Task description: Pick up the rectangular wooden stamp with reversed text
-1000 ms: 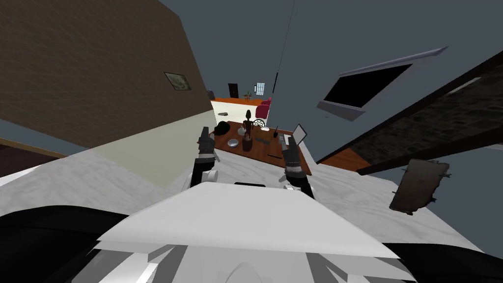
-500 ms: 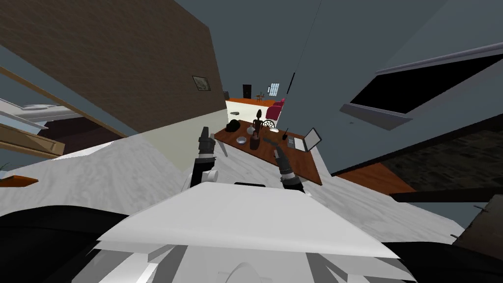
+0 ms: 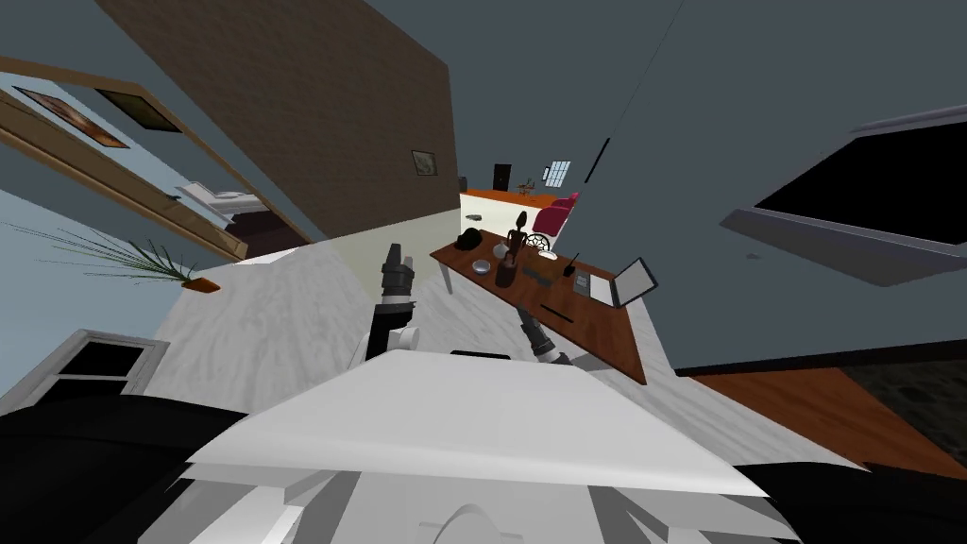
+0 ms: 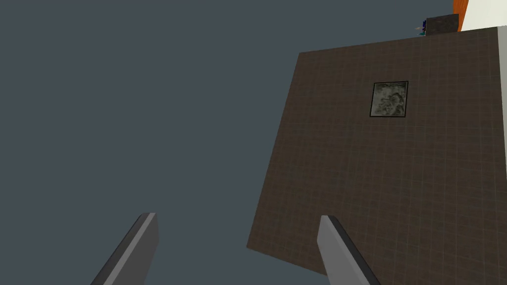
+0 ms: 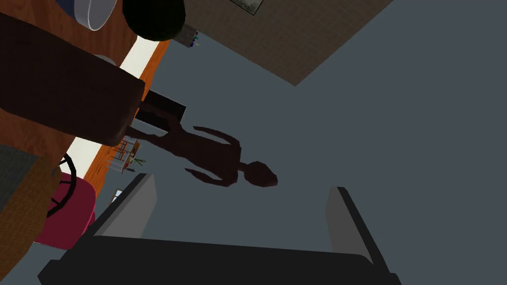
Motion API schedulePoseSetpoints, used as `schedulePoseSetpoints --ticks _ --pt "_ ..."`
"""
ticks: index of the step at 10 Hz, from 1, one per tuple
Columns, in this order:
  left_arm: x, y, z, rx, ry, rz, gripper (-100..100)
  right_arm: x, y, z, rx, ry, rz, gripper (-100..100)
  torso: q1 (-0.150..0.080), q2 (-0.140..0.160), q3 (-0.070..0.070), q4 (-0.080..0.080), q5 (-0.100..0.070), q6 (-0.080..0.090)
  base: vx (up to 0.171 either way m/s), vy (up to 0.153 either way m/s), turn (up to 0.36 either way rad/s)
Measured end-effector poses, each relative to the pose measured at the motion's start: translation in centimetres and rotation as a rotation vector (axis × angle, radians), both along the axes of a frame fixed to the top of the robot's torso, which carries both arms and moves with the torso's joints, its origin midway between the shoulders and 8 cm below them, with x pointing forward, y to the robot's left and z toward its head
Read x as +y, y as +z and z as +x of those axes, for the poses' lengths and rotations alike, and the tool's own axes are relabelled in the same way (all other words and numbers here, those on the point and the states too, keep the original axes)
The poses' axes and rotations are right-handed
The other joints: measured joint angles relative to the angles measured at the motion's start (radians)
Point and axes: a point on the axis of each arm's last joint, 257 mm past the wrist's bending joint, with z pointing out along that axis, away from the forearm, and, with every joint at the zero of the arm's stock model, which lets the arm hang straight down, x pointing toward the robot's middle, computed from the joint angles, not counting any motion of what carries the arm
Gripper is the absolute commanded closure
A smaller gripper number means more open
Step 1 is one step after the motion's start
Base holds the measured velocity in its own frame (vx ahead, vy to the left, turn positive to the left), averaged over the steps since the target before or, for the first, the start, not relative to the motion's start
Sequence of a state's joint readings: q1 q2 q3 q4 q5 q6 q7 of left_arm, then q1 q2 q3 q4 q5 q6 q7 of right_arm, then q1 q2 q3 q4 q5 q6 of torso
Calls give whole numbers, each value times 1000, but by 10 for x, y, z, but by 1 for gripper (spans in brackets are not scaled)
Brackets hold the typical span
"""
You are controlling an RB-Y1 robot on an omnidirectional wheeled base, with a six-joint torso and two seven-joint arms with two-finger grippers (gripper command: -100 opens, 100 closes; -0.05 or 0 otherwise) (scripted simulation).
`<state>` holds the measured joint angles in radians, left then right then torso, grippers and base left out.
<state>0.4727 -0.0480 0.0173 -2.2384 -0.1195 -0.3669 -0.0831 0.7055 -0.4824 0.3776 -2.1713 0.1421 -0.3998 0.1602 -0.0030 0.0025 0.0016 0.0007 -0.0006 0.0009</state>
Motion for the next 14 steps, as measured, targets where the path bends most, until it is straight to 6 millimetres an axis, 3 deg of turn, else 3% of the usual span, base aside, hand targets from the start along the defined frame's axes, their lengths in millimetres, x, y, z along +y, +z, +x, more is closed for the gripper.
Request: schedulePoseSetpoints --ticks 2,3,5,7,8,10,11,12,14 --pt "0 0 0 0 0 0 0 5 -28 -17 67 34 -54 -100 0 -1 -1 0 0 0 -38 -6 330" --pt "0 0 0 0 0 0 0 9 -50 -30 114 55 -88 -100 0 -1 -1 0 0 0 -32 -5 271" --pt "0 0 0 0 0 0 0 13 -75 -59 188 91 -143 -100 0 -2 -1 0 0 0 -27 -8 302" --pt "0 0 0 0 0 0 0 6 -111 -80 264 124 -202 -100 -2 -3 -2 -1 0 -1 -20 -18 344" --pt "0 0 0 0 0 0 0 6 -118 -90 290 138 -219 -100 -2 -3 -2 -1 0 1 -14 -21 360" --pt "0 0 0 0 0 0 0 3 -160 -136 407 191 -300 -100 -4 -3 -2 -1 -1 0 -18 -52 396" --pt "0 0 0 0 0 0 0 1 -171 -150 446 206 -328 -100 -4 -3 -2 -1 -1 0 -11 -50 352" --pt "0 0 0 0 0 0 0 -15 -182 -168 497 228 -365 -100 -5 -4 -2 -1 -1 0 -6 -45 276" --pt "0 0 0 0 0 0 0 -14 -197 -188 538 244 -390 -100 -2 -5 -3 -1 -1 1 -5 -22 174"
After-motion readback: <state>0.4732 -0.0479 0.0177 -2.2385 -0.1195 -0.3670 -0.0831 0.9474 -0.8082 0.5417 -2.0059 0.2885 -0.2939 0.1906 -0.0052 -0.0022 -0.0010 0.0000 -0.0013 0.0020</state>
